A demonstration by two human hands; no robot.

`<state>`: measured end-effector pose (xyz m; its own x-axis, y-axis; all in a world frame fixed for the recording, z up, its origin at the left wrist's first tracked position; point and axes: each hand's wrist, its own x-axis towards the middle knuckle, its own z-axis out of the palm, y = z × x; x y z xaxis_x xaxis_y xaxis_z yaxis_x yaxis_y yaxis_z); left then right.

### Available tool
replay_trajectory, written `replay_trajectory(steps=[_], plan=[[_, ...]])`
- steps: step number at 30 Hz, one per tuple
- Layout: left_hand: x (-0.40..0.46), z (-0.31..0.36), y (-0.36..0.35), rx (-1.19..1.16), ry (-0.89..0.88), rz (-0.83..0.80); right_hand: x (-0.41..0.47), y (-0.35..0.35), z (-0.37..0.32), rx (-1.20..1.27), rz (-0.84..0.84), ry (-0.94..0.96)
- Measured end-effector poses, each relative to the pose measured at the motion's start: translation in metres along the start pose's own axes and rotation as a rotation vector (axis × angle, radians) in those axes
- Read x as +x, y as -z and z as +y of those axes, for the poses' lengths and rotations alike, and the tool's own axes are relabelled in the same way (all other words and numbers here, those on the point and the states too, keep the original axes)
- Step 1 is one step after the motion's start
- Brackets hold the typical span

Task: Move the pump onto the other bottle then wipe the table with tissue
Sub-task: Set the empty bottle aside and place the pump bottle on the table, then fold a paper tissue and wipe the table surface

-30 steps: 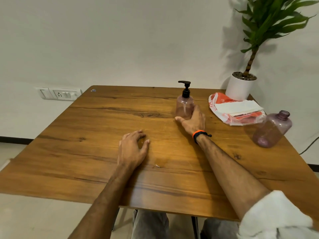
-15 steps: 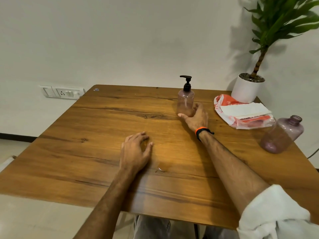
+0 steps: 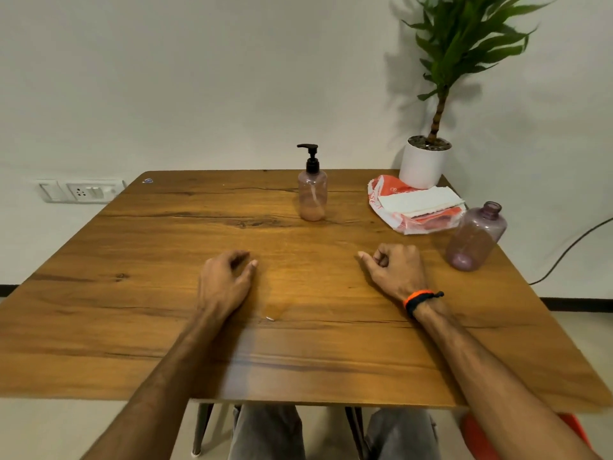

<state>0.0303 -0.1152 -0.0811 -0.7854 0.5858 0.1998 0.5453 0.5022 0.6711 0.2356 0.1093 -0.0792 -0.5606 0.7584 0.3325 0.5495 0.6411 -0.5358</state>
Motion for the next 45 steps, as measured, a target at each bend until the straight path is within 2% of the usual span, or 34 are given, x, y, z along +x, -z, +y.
replay_trajectory(steps=[5, 8, 20, 27, 31, 38, 45], plan=[[0.016, 0.061, -0.018, -0.055, -0.091, -0.048, 0.003, 0.014, 0.015, -0.18, -0.074, 0.114], [0.033, 0.098, -0.042, -0.087, -0.082, -0.114, 0.006, 0.022, 0.026, -0.238, -0.094, 0.164], [0.113, 0.191, -0.153, -0.154, 0.005, -0.209, 0.005, 0.028, 0.065, -0.201, -0.047, 0.171], [0.148, 0.217, -0.193, -0.169, 0.124, -0.2, 0.007, 0.026, 0.065, -0.192, -0.082, 0.162], [0.157, 0.222, -0.208, -0.095, 0.201, -0.183, 0.009, 0.026, 0.065, -0.166, -0.082, 0.178], [0.148, 0.228, -0.216, -0.048, 0.238, -0.089, 0.01, 0.026, 0.063, -0.154, -0.075, 0.194], [0.146, 0.233, -0.213, -0.063, 0.269, -0.08, 0.012, 0.029, 0.062, -0.132, -0.089, 0.196]])
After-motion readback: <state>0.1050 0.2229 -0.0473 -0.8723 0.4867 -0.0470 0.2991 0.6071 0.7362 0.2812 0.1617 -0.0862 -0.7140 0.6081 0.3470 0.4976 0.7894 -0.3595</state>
